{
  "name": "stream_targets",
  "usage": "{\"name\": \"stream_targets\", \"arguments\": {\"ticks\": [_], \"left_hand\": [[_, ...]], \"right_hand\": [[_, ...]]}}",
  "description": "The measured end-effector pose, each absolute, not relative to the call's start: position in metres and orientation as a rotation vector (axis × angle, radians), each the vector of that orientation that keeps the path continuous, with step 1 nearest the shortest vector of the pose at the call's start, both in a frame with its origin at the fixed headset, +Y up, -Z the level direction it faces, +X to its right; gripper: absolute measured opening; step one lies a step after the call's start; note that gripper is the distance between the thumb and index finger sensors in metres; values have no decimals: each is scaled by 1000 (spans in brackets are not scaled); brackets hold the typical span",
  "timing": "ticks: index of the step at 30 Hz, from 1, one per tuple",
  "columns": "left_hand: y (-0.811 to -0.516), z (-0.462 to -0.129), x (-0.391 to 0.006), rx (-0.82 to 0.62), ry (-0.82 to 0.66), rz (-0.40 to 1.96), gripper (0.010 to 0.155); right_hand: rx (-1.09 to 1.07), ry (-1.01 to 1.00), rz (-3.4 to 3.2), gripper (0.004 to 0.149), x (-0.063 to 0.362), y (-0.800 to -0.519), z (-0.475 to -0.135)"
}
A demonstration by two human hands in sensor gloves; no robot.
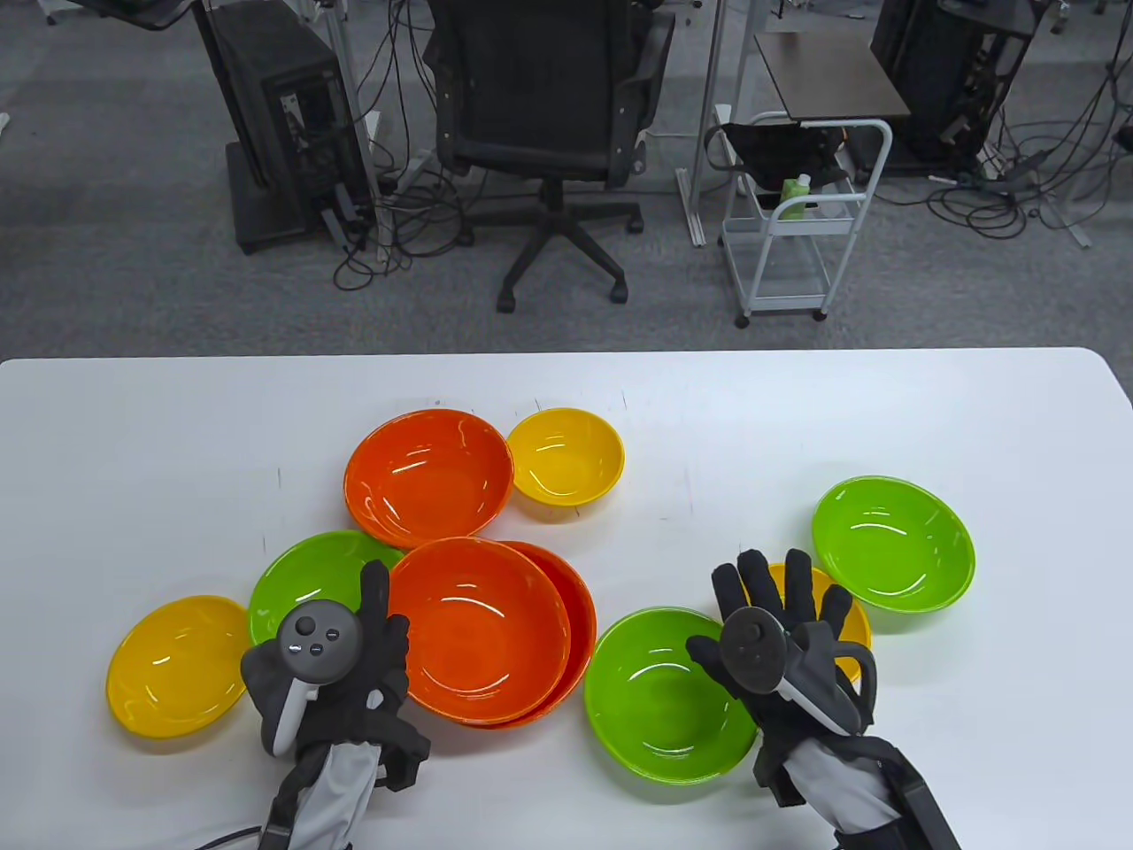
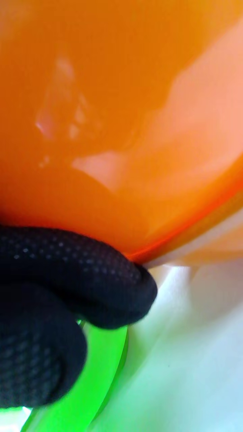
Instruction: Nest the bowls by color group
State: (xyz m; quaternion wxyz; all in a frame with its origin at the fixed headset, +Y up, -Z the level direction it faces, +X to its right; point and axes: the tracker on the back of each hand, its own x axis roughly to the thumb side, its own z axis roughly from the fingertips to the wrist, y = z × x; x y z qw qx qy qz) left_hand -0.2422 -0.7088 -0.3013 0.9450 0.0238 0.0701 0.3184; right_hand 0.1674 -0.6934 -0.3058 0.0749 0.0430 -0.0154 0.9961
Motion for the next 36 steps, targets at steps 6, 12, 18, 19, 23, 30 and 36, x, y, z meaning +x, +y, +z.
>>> {"name": "stream_targets", "arguments": {"ticks": [6,12,18,19,23,30,36], "left_hand": [[-709,-306,-232,-21,146,492,63],[-725,-316,-215,-103,141,306,65],[-731,-317,-212,-97,150,265,65],[-730,-317,-212,-94,151,270,65],[-729,-316,-212,-88,152,266,65],[-703,-312,-204,-35,133,136,64],[-665,-323,-202,-27,94,48,62]], "right_hand": [[136,-21,2989,81,167,-693,-306],[161,-12,2999,82,165,-695,-306],[163,-12,3003,82,165,-695,-306],[166,-12,3005,82,164,-695,-306],[180,-17,3014,83,163,-696,-306],[199,-48,3014,82,160,-690,-300],[193,-43,3002,82,165,-694,-294]]}}
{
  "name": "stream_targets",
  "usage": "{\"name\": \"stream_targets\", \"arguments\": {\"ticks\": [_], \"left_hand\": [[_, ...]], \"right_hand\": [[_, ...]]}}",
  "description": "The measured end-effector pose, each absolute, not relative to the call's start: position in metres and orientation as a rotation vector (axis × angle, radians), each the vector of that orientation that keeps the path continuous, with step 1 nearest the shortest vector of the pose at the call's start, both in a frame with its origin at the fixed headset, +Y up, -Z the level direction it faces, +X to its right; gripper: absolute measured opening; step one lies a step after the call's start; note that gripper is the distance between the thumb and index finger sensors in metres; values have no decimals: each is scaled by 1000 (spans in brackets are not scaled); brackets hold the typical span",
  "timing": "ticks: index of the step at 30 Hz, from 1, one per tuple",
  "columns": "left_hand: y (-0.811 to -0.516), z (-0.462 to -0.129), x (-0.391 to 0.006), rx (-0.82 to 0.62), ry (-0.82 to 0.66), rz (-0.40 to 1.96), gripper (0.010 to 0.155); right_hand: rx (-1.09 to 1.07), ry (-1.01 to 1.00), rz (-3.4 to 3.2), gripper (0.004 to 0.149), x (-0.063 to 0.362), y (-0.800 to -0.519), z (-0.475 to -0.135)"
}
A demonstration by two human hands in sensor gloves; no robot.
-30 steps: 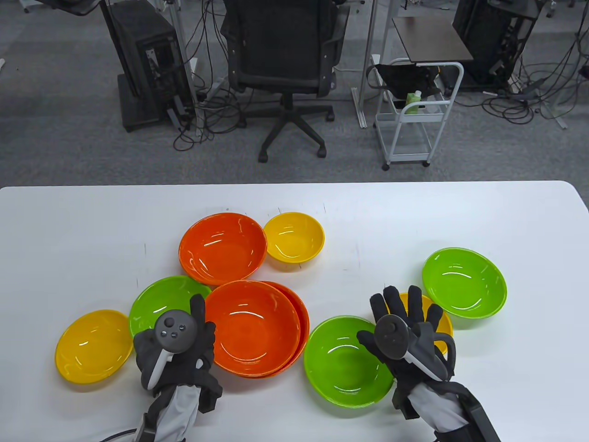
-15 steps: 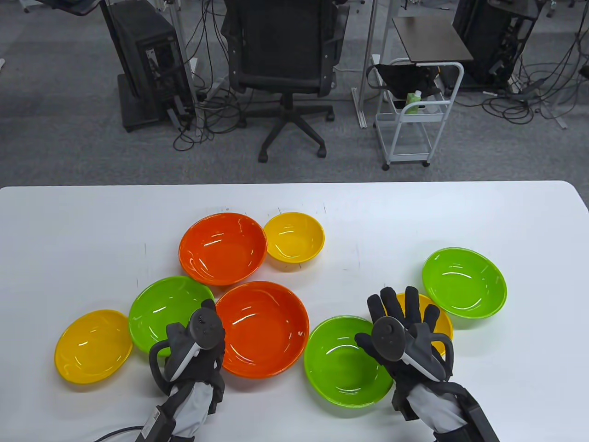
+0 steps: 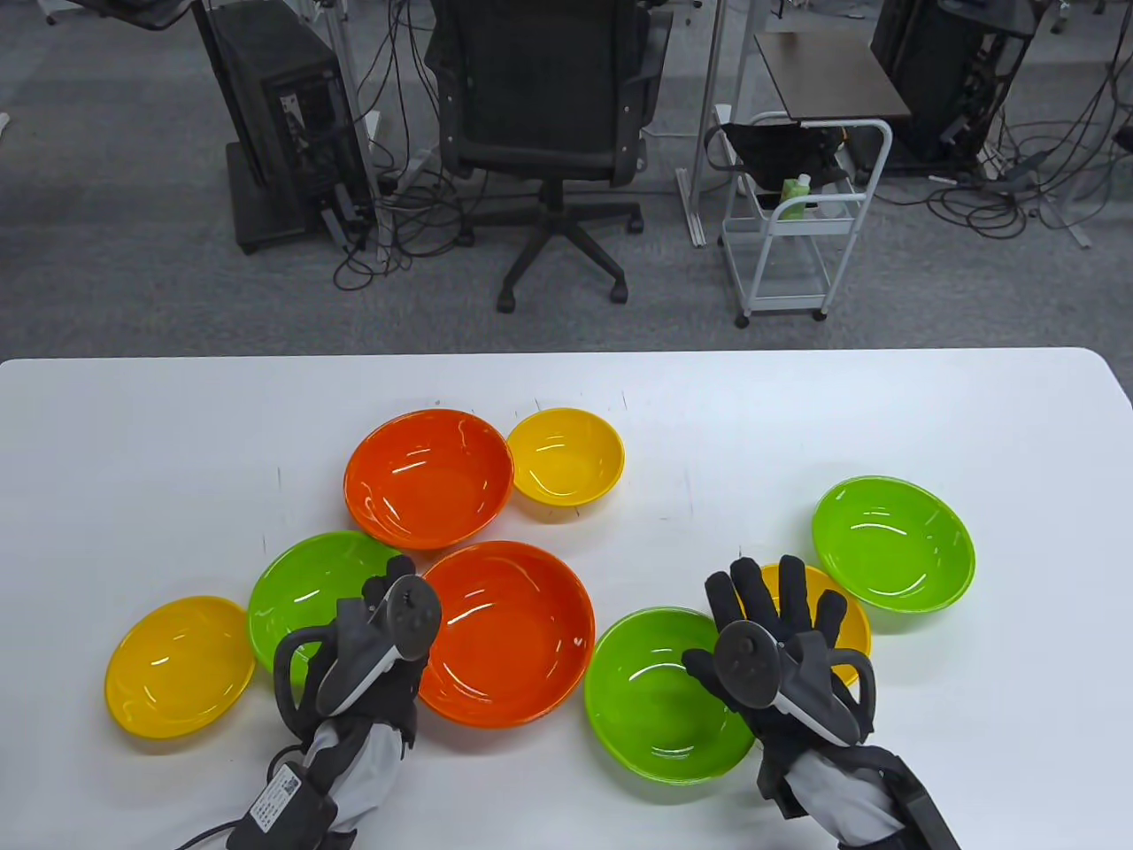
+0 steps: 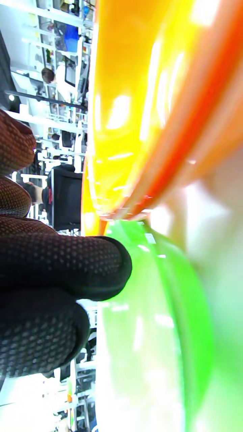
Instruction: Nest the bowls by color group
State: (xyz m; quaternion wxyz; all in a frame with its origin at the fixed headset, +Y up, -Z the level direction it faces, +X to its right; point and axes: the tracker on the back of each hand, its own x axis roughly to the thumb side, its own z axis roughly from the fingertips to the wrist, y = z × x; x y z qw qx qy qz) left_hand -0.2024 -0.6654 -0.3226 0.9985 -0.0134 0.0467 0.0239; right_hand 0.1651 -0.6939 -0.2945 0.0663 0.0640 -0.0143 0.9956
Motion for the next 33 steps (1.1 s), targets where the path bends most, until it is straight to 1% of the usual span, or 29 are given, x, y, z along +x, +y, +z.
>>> {"name": "stream_targets", "arguments": {"ticks": [4,6,8,10,12,13,15,17,19,22,23,26,30,33], "left_hand": [[-636,-339,-208,-6,84,18,63],[-622,-353,-213,-11,84,40,64],[-612,-368,-219,-18,93,76,66],[-609,-385,-227,-5,88,140,66],[-615,-402,-235,33,102,216,67],[-621,-410,-241,9,138,248,68],[-636,-427,-254,-85,206,316,72],[-647,-440,-267,-155,294,318,75],[-655,-450,-280,-214,368,312,78],[-668,-463,-298,-291,462,378,83],[-673,-468,-303,-329,481,411,84],[-685,-480,-311,-363,515,466,85],[-698,-499,-310,-414,519,456,84],[-710,-510,-306,-443,551,448,85]], "right_hand": [[183,4,3015,81,172,-701,-288],[171,7,3019,82,176,-703,-284],[165,-15,3007,82,177,-704,-282],[168,-15,3013,82,178,-703,-281],[174,-44,3018,82,180,-702,-279],[171,-60,3017,82,181,-702,-278],[152,-71,3011,81,186,-700,-275],[118,-57,2994,80,191,-700,-274],[91,-46,2983,80,195,-702,-273],[53,-9,2973,80,200,-705,-275],[38,-3,2964,80,202,-706,-277],[26,14,2952,79,201,-708,-281],[31,9,2977,79,199,-710,-281],[29,-11,2977,79,200,-709,-280]]}}
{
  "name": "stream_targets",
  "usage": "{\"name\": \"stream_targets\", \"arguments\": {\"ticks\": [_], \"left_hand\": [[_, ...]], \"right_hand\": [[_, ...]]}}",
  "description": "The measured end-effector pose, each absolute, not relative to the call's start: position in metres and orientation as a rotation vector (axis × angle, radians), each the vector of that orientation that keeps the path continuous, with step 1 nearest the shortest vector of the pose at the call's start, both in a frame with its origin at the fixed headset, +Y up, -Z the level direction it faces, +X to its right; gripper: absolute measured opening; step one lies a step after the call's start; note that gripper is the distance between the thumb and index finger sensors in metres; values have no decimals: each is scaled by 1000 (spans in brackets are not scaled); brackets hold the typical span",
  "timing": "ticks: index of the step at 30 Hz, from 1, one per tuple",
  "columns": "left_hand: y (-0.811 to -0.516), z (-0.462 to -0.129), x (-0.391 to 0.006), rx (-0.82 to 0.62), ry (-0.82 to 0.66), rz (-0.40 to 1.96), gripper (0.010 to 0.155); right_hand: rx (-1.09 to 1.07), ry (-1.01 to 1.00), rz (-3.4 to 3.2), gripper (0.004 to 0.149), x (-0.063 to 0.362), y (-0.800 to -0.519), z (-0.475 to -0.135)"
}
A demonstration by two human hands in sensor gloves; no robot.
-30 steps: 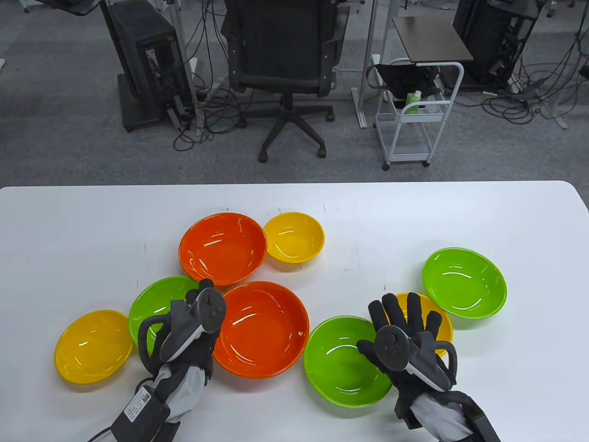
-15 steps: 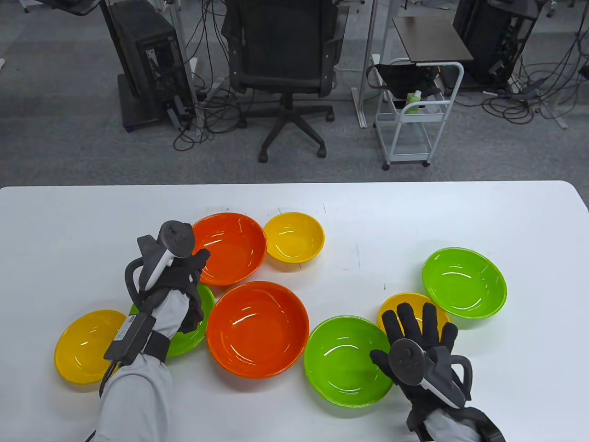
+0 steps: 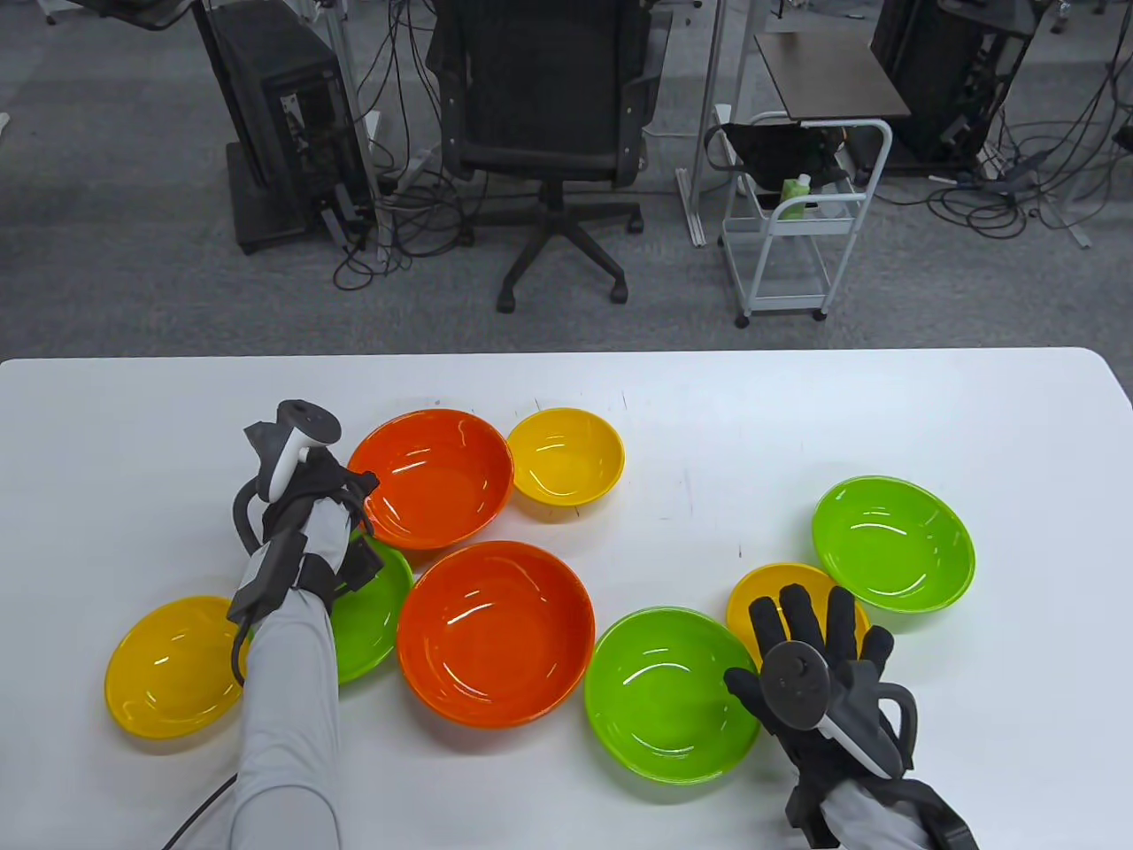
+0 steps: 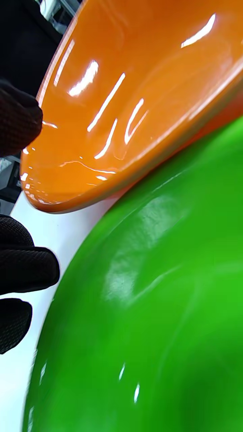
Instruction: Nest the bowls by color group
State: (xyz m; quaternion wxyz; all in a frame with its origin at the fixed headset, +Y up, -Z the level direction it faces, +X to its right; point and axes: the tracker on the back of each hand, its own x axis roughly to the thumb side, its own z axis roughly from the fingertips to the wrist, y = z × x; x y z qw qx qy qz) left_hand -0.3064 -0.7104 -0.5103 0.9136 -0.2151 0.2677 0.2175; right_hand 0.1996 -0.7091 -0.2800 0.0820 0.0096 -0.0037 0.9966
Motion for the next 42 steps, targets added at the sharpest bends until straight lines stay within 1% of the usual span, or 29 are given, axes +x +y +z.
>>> {"name": "stream_targets", "arguments": {"ticks": [3,5,8,10,12,16,20,21,25,30,33,35,37,42], "left_hand": [[-722,-518,-303,-464,561,444,86],[-728,-521,-302,-491,579,441,84],[-735,-525,-302,-493,597,445,77],[-734,-527,-304,-462,614,442,69],[-734,-529,-306,-459,592,488,68],[-724,-528,-311,-403,571,537,63],[-700,-520,-319,-312,588,550,62],[-692,-517,-322,-281,582,560,62],[-667,-504,-328,-235,529,613,62],[-629,-481,-317,-155,377,628,61],[-615,-463,-304,-105,268,625,60],[-608,-447,-294,-73,191,624,60],[-606,-433,-286,-50,146,641,58],[-613,-389,-270,28,69,709,57]], "right_hand": [[28,-31,2978,79,200,-708,-279],[27,-35,2979,79,201,-708,-278],[26,-24,2976,79,202,-708,-278],[28,-18,2972,79,203,-708,-278],[31,-17,2954,79,204,-707,-278],[19,-24,2921,78,208,-706,-279],[10,-19,2912,78,208,-706,-279],[9,-20,2911,78,208,-706,-279],[-2,-21,2898,78,210,-707,-280],[-35,-14,2876,77,214,-709,-280],[-46,-11,2872,78,216,-709,-281],[-50,-12,2870,78,217,-709,-281],[-46,-8,2870,78,216,-709,-281],[-37,1,2879,78,216,-709,-280]]}}
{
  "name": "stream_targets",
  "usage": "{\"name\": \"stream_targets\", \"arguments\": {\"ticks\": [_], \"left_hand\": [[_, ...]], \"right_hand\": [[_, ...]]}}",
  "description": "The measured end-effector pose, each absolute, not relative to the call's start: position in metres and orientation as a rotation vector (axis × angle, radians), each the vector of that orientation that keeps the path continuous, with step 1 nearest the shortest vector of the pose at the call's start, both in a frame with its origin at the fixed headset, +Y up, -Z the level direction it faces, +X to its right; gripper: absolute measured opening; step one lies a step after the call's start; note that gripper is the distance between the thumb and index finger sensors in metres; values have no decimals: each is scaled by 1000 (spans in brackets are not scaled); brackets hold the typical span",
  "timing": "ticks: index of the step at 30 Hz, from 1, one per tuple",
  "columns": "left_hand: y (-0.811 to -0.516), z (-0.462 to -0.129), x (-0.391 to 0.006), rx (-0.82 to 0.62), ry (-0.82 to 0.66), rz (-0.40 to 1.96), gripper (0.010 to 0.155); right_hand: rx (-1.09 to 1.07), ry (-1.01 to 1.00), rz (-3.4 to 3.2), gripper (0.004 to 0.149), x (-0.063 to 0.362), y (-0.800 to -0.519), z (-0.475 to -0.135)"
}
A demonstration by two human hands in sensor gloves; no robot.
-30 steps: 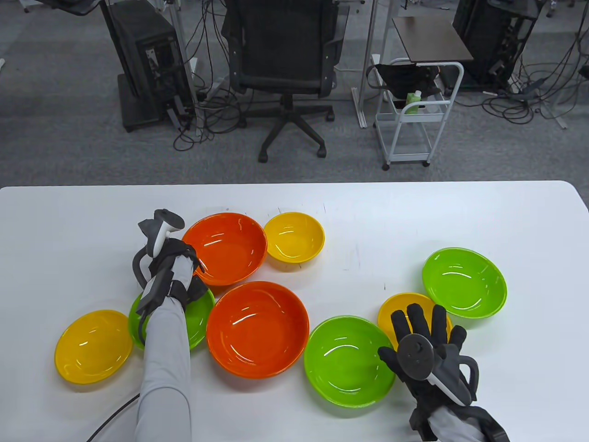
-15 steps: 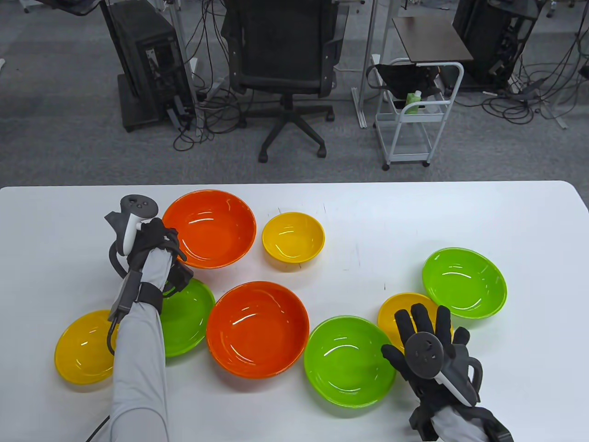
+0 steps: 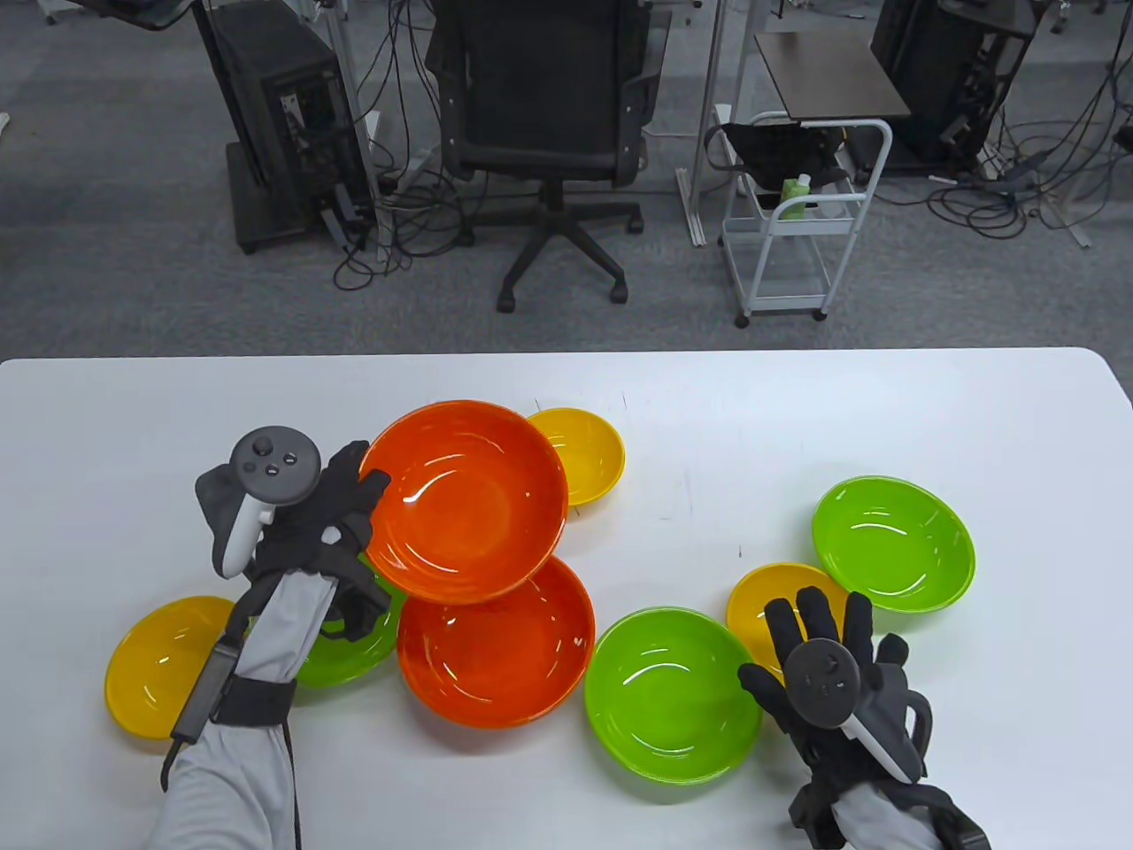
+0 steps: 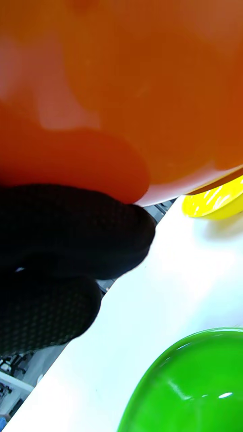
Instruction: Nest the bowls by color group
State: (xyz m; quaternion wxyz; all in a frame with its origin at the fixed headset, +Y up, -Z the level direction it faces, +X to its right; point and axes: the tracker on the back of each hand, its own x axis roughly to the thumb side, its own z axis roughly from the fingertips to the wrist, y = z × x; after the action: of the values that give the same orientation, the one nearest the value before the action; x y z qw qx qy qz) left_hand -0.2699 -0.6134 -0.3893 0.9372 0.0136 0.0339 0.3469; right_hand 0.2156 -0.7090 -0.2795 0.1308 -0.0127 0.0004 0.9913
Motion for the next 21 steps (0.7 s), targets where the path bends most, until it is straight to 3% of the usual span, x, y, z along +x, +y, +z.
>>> {"name": "stream_targets", "arguments": {"ticks": [7,21], "left_hand": [[-642,-353,-268,76,93,769,57],[-649,-356,-269,-40,85,551,56]], "right_hand": [[-25,-7,2890,78,214,-710,-279],[16,9,2939,78,206,-714,-277]]}}
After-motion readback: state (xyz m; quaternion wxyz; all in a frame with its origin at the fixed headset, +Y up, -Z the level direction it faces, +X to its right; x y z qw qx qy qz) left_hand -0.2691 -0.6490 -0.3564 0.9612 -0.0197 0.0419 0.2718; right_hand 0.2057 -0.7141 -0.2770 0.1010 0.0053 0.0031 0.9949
